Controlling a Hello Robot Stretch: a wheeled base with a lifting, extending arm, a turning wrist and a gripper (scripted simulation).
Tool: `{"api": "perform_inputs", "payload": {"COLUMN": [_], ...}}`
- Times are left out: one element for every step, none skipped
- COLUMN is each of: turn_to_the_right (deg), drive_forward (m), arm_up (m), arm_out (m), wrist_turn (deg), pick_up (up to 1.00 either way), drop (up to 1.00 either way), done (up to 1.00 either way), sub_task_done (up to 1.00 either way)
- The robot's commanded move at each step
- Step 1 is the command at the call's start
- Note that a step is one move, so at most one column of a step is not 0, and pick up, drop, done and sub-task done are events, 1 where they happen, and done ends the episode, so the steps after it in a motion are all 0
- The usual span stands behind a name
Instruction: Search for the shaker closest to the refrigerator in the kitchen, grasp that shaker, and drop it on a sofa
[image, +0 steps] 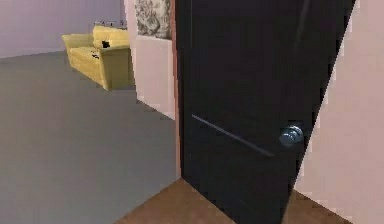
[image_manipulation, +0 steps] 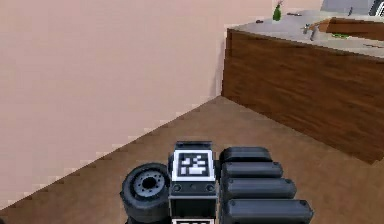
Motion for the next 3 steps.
{"api": "perform_inputs", "payload": {"turn_to_the_right": [-33.0, 0.0, 0.0], "drive_forward": [0.00, 1.00, 1.00], "arm_up": [0.00, 0.00, 0.00], "arm_out": [0.00, 0.00, 0.00], "wrist_turn": [0.0, 0.0, 0.0], "pick_up": [0.00, 0.00, 0.00], "drop": [0.00, 0.00, 0.00], "done": [0.00, 0.00, 0.00], "sub_task_done": [0.00, 0.00, 0.00]}}
